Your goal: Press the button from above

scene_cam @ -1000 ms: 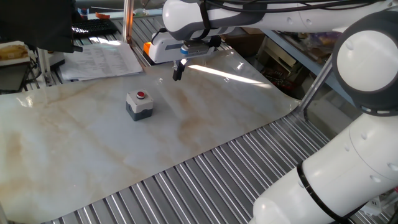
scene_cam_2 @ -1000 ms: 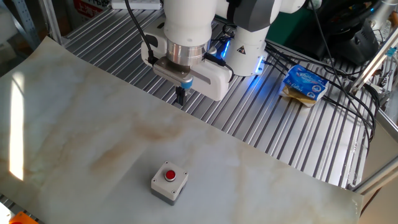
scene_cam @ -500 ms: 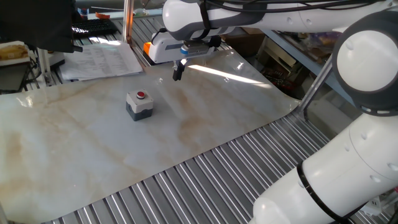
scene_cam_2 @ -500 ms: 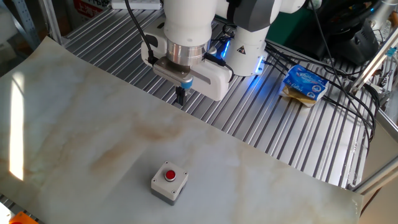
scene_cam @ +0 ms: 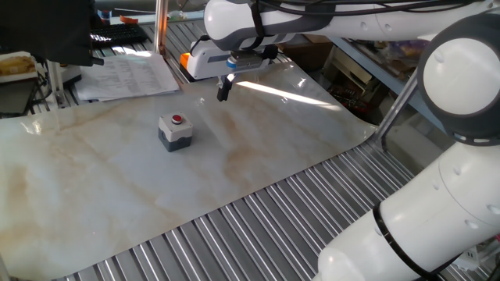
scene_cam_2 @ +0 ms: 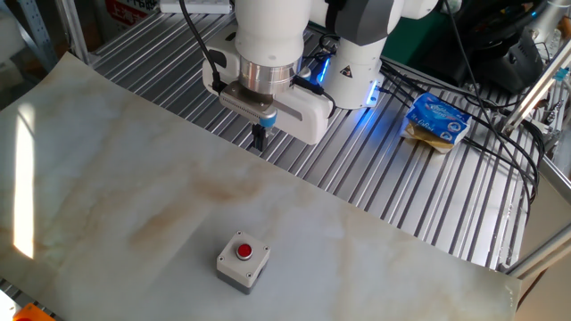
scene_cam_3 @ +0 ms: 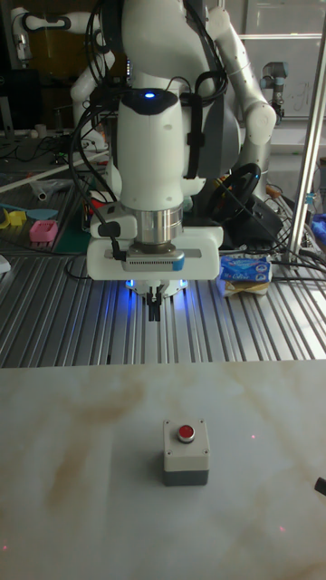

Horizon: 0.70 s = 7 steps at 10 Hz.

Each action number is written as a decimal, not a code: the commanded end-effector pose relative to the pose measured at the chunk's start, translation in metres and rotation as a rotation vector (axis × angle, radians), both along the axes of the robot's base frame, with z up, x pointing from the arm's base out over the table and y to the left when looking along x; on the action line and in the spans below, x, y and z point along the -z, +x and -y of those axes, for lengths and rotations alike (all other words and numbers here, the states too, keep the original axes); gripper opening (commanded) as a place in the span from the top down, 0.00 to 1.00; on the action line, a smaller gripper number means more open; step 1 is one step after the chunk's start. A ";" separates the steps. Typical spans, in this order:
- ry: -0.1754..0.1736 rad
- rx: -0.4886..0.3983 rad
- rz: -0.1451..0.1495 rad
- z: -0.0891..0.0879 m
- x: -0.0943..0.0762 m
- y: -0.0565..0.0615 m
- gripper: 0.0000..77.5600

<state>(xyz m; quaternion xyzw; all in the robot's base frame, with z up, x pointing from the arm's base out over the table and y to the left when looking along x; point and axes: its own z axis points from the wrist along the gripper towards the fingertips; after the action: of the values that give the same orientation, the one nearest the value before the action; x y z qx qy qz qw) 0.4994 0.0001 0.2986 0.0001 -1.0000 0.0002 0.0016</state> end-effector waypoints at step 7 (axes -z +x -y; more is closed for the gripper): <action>0.026 0.031 0.003 0.000 0.000 0.000 1.00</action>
<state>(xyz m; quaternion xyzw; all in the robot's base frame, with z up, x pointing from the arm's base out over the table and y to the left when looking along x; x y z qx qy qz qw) 0.4990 0.0002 0.2975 -0.0137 -0.9998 -0.0120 0.0014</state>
